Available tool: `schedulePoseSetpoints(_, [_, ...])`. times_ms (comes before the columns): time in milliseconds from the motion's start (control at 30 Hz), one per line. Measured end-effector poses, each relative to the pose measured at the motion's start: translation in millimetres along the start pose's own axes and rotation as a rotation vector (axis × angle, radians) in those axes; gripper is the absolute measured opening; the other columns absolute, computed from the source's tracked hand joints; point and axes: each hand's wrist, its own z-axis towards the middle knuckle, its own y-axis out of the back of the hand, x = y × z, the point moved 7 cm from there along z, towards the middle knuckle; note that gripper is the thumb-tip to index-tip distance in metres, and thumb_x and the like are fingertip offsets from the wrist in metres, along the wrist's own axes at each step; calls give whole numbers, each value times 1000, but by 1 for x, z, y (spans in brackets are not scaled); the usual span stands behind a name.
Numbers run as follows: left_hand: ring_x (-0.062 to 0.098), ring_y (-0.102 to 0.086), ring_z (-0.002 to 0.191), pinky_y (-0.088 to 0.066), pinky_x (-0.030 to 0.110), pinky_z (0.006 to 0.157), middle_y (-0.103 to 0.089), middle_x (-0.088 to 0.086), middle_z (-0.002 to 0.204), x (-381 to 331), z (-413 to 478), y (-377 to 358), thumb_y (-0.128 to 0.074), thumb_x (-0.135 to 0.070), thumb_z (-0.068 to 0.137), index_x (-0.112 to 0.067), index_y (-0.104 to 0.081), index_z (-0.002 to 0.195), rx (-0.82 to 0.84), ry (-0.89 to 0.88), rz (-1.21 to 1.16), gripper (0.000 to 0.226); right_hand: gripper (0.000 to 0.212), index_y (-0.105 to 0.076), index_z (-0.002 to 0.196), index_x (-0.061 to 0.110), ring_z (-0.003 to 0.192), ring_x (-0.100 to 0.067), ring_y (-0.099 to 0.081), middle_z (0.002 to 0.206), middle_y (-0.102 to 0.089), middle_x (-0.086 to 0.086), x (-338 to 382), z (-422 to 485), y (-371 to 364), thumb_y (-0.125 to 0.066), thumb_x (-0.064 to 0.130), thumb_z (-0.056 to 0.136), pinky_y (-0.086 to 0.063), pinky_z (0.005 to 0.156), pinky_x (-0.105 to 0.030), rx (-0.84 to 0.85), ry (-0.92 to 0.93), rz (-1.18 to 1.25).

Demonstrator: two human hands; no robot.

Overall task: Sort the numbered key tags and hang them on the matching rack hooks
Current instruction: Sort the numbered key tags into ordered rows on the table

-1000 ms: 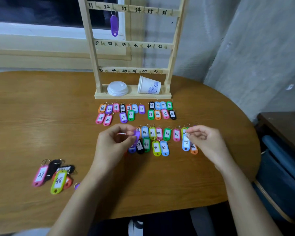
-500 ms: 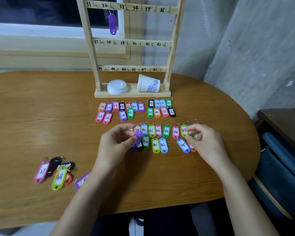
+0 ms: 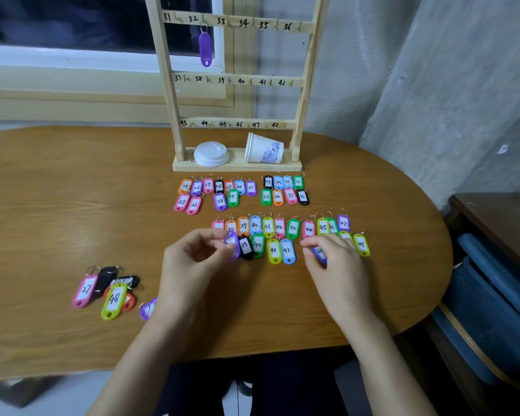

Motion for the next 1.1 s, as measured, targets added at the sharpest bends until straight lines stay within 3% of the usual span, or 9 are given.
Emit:
schedulePoseSetpoints(200, [16,-66,75,-55,21,60,-67,1,87,3,-2,4,-71,6,76,-9,-67,95,-6,38,5,25,21,-72,103,20,99,-21,-52,108,-67,9,-18,-14,6,-66,31,85,-49,79,-36,-28,28,-231])
schedulePoseSetpoints(267, [15,-68,77,-57,25,65,-70,5,95,3,-3,2,-71,4,76,-12,-67,94,-9,44,20,24,24,-72,104,20,100,-22,-52,108,-67,9,-20,-15,7,-67,33,84,-48,80,-37,-23,15,-268])
schedulePoseSetpoints(367, [12,-68,76,-55,40,78,-70,8,91,2,-4,1,-70,0,79,-14,-68,89,-24,62,24,17,27,-70,109,20,102,-20,-50,110,-65,9,-15,-14,8,-65,34,86,-48,80,-36,-14,11,-247])
schedulePoseSetpoints(467, [32,-68,92,-53,50,86,-70,18,94,2,-7,3,-68,-4,82,-13,-70,90,-19,115,-35,12,21,-70,107,23,103,-13,-49,106,-65,11,5,-13,8,-64,30,88,-40,82,-17,-3,27,-36])
schedulePoseSetpoints(533, [32,-68,92,-54,45,84,-71,18,93,-1,-9,3,-67,-4,83,-11,-69,90,-4,124,-55,11,15,-71,101,24,97,-5,-52,100,-66,15,24,-14,0,-63,27,89,-36,79,-10,56,20,198])
schedulePoseSetpoints(633, [23,-65,78,-54,29,70,-69,11,80,-4,-11,5,-67,0,82,-9,-68,92,-7,127,-85,14,13,-71,98,24,87,5,-56,92,-68,18,52,-19,-19,-63,25,89,-41,71,-8,186,-19,454])
schedulePoseSetpoints(733, [19,-60,70,-51,26,67,-63,10,76,-7,-12,11,-64,2,83,-13,-66,100,-24,111,-113,22,20,-70,106,19,88,6,-60,94,-69,12,64,-25,-33,-63,26,88,-44,71,-7,267,-93,611])
schedulePoseSetpoints(833, [17,-67,66,-55,21,60,-69,10,75,-10,-15,17,-61,1,86,-9,-65,96,-53,126,-189,15,22,-69,108,20,89,4,-62,94,-70,9,69,-29,-40,-66,26,86,-46,74,-8,273,-162,706])
schedulePoseSetpoints(1100, [20,-71,76,-57,22,66,-72,18,81,-3,-21,25,-67,-6,84,-5,-64,86,-67,231,-240,4,11,-71,96,24,88,0,-64,89,-71,9,79,-28,-44,-68,22,85,-49,75,-15,234,-231,844])
